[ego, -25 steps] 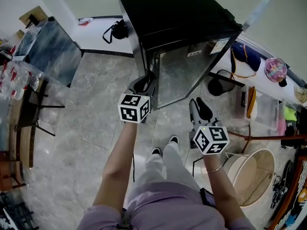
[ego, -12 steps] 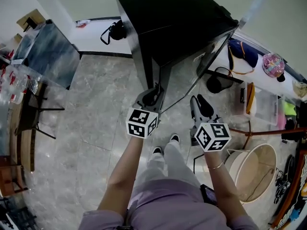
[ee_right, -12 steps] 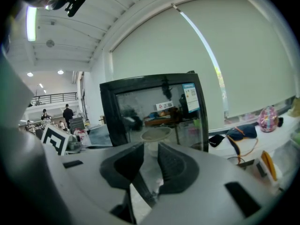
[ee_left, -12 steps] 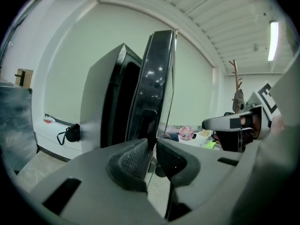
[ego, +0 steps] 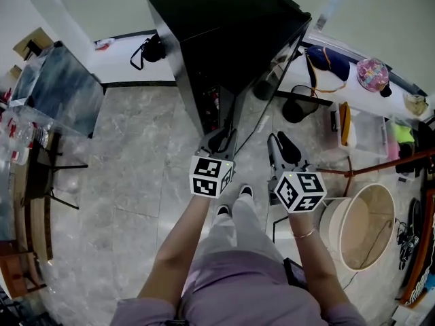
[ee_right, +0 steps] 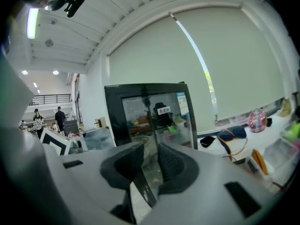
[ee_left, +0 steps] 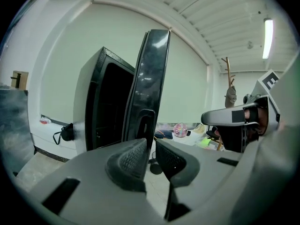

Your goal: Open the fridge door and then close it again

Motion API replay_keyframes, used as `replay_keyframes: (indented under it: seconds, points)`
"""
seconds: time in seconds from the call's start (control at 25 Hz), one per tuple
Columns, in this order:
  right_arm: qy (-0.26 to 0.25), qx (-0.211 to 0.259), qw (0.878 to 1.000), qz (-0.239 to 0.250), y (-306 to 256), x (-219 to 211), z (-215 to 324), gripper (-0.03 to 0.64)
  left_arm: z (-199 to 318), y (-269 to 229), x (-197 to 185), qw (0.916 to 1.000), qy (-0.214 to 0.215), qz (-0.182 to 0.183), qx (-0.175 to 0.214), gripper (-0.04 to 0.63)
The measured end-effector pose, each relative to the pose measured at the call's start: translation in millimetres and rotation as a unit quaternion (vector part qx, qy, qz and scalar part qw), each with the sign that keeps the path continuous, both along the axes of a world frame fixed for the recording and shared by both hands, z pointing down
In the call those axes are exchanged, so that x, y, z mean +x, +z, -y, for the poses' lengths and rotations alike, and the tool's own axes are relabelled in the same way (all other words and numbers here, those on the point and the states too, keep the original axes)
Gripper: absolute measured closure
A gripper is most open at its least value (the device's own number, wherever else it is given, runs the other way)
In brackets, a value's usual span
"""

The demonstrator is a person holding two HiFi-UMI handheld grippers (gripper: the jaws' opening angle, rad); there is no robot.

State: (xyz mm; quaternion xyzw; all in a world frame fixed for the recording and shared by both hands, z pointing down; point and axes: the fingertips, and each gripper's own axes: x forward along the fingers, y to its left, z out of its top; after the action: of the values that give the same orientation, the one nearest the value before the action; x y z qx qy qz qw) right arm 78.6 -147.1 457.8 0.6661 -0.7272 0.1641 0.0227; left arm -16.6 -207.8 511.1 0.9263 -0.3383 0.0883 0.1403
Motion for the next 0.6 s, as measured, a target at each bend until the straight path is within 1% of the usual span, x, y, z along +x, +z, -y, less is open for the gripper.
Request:
replay_keyframes:
  seconds: [0.16, 0.28, 0.4, 0.6]
  points:
    - [0.013, 0.007, 1.0, -0.003, -8.4, 4.1, -17.8, 0.532, -13.1, -0.5, 9.7, 0.9999, 0.009, 0.007, 0.0, 0.545]
    - [0.016, 0.018, 1.0, -0.016, -20.0, 2.7, -28.0, 0.526, -20.6, -0.3, 16.9, 0.9999, 0.009, 0.014, -0.002, 0.545]
    - [0.003, 0.033, 0.999, -0.026, -35.8, -3.6, -35.0, 0.503, -30.2, -0.3, 25.5, 0.9998, 0.003, 0.018, -0.004, 0.545]
    - [-0.036, 0.048, 0.998, -0.022, -57.2, -11.6, -36.0, 0.456, -50.9, 1.2, 42.7, 0.9995, 0.005, 0.03, 0.007, 0.545]
